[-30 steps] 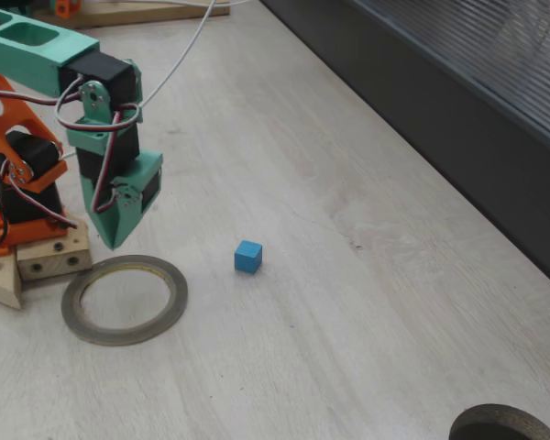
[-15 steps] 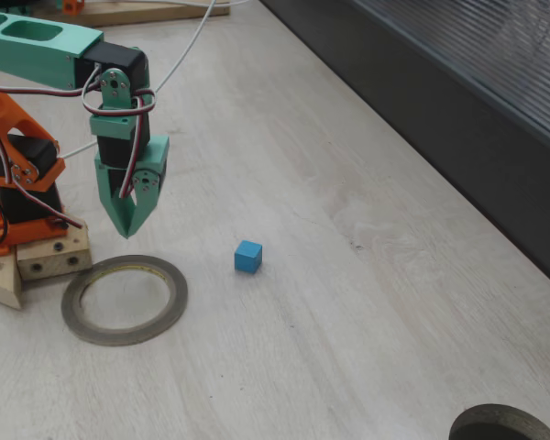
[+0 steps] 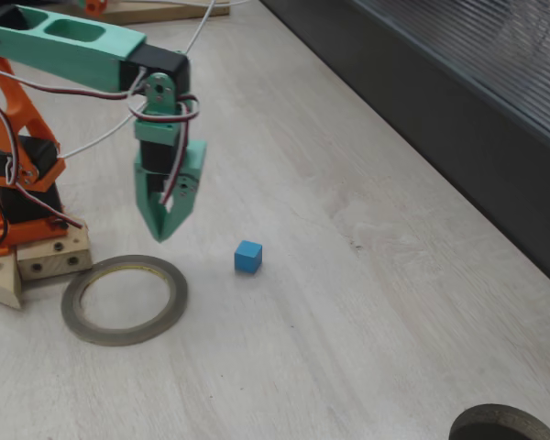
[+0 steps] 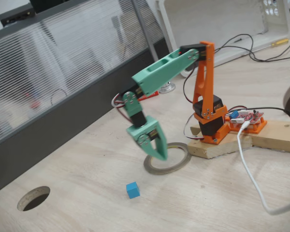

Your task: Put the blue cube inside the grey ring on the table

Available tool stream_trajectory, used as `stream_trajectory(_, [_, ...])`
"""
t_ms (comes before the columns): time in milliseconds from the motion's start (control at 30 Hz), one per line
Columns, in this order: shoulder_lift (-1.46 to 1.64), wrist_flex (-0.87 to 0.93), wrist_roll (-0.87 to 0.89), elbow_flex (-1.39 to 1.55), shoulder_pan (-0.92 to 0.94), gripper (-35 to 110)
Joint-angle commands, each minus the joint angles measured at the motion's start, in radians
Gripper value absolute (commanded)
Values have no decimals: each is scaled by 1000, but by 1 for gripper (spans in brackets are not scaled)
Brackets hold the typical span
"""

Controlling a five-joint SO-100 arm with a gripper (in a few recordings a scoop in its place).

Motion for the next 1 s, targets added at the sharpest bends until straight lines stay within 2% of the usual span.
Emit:
stream_trajectory(0, [-121, 5, 17, -161, 5, 0])
stream_trajectory(433, [-442, 5, 17, -558, 3, 0])
stream_trajectory(967, [-472, 5, 15, -584, -3, 0])
